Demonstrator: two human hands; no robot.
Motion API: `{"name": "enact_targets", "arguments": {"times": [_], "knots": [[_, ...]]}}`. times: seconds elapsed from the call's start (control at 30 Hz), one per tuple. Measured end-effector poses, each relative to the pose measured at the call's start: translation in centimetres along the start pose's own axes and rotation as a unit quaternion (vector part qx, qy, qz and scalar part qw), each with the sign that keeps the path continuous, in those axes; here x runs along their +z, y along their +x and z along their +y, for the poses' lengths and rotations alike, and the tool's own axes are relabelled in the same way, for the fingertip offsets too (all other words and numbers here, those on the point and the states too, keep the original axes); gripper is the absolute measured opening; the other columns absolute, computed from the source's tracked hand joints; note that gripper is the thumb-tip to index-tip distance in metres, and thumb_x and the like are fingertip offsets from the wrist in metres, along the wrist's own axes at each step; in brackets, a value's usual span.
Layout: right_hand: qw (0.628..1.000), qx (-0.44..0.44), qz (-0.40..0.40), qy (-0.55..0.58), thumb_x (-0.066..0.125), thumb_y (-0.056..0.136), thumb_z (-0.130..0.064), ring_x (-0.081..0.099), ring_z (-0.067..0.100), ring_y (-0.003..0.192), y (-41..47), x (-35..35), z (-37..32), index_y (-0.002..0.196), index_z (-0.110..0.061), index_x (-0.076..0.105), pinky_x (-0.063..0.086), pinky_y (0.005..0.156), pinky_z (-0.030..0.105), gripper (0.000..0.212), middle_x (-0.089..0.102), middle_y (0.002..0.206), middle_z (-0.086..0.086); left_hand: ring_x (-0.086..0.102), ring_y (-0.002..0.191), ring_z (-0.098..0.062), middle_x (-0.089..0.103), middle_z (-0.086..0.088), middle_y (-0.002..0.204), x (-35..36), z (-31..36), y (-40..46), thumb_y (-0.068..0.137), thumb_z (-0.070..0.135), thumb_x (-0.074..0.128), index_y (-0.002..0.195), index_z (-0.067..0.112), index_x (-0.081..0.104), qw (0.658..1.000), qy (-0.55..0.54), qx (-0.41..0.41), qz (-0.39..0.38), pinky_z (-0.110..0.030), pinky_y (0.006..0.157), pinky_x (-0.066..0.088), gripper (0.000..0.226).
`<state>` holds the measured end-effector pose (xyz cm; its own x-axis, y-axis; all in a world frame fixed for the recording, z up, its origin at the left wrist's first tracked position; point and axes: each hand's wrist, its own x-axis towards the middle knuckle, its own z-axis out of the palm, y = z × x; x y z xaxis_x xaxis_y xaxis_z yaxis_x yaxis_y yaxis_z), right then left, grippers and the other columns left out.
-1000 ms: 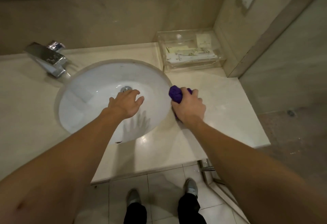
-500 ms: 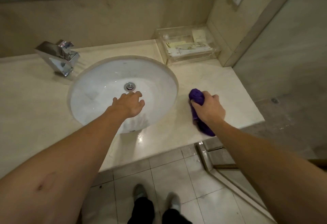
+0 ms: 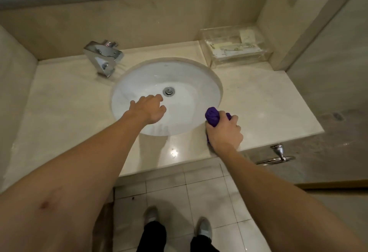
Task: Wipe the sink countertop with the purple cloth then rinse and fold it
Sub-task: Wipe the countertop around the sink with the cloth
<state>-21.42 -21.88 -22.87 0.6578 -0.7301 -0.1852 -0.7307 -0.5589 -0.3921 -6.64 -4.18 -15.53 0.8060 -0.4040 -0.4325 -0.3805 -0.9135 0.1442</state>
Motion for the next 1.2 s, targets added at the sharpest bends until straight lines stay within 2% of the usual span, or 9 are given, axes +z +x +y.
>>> {"name": "enact_targets", "arguments": {"times": [0.27,0.4,0.57,0.7,0.8,0.87,1.03,1.1,1.2], "knots": [[0.995,-0.085,-0.031,-0.053,0.060,0.090,-0.043,0.052,0.032,0.097,-4.8,5.6,-10.4,0.130,-0.025,0.048,0.042,0.071,0.038,0.046,0.047,0.121,0.010,0.041,0.136,-0.030,0.045,-0.005,0.151,-1.9,-7.9,1.1,0.103,0.034,0.038,0.148,0.022,0.040,0.999,-0.038,-0.010,0.017,-0.047,0.108,0.029,0.047],[0.995,-0.078,-0.037,-0.042,0.060,0.090,-0.043,0.048,0.030,0.095,-7.2,7.3,-13.0,0.132,-0.026,0.047,0.040,0.069,0.037,0.047,0.045,0.122,0.008,0.043,0.135,-0.031,0.045,-0.006,0.151,-1.4,-10.8,0.9,0.103,0.034,0.039,0.147,0.020,0.041,0.999,-0.047,-0.020,0.009,-0.047,0.107,0.029,0.046],[0.998,-0.033,-0.038,0.035,0.058,0.092,-0.045,0.052,0.032,0.098,-8.6,8.6,-15.6,0.133,-0.026,0.048,0.041,0.075,0.037,0.046,0.046,0.124,0.008,0.044,0.134,-0.030,0.045,-0.005,0.151,-1.7,-11.6,0.3,0.103,0.034,0.039,0.146,0.020,0.041,0.998,-0.060,-0.010,0.020,-0.046,0.108,0.029,0.046],[0.982,0.004,-0.063,0.178,0.055,0.093,-0.054,0.061,0.032,0.094,-7.9,7.2,-15.6,0.124,-0.027,0.054,0.047,0.082,0.040,0.042,0.051,0.118,0.006,0.045,0.134,-0.030,0.048,-0.006,0.149,-3.1,-12.4,-0.2,0.102,0.034,0.040,0.145,0.019,0.043,0.996,-0.078,-0.007,0.051,-0.046,0.106,0.030,0.046],[0.982,-0.104,-0.083,0.131,0.057,0.091,-0.055,0.061,0.025,0.092,-8.5,5.6,-15.3,0.129,-0.036,0.054,0.050,0.083,0.039,0.043,0.050,0.118,0.000,0.045,0.134,-0.030,0.050,-0.007,0.147,-4.2,-13.7,-0.4,0.101,0.035,0.041,0.144,0.020,0.045,0.993,-0.094,-0.029,0.068,-0.045,0.106,0.030,0.046],[0.971,-0.199,-0.112,0.065,0.062,0.087,-0.052,0.061,0.026,0.099,-9.6,5.2,-15.6,0.134,-0.040,0.051,0.052,0.085,0.040,0.050,0.049,0.124,-0.001,0.045,0.134,-0.030,0.050,-0.007,0.147,-4.5,-14.2,-0.6,0.101,0.036,0.041,0.143,0.020,0.046,0.990,-0.107,-0.047,0.080,-0.044,0.106,0.030,0.045],[0.885,-0.409,-0.189,-0.116,0.067,0.086,-0.048,0.053,0.032,0.116,-12.9,8.0,-16.2,0.144,-0.038,0.041,0.051,0.084,0.042,0.065,0.046,0.135,0.007,0.047,0.131,-0.030,0.053,-0.006,0.144,-4.0,-14.4,-1.7,0.100,0.042,0.043,0.140,0.023,0.049,0.990,-0.116,-0.041,0.071,-0.045,0.106,0.030,0.044],[0.867,-0.437,-0.186,-0.149,0.066,0.088,-0.052,0.050,0.032,0.119,-13.1,8.8,-16.1,0.147,-0.037,0.037,0.051,0.084,0.042,0.067,0.045,0.137,0.008,0.048,0.130,-0.029,0.054,-0.004,0.143,-3.3,-14.4,-2.2,0.099,0.045,0.043,0.138,0.026,0.052,0.994,-0.098,-0.020,0.048,-0.045,0.106,0.030,0.044],[0.871,-0.432,-0.175,-0.156,0.067,0.086,-0.051,0.054,0.031,0.111,-11.9,9.0,-16.2,0.145,-0.039,0.039,0.053,0.079,0.040,0.066,0.047,0.132,0.006,0.047,0.131,-0.027,0.051,-0.002,0.146,-2.2,-14.8,-2.5,0.099,0.047,0.043,0.140,0.026,0.050,0.997,-0.073,-0.006,0.023,-0.046,0.105,0.030,0.047]]}}
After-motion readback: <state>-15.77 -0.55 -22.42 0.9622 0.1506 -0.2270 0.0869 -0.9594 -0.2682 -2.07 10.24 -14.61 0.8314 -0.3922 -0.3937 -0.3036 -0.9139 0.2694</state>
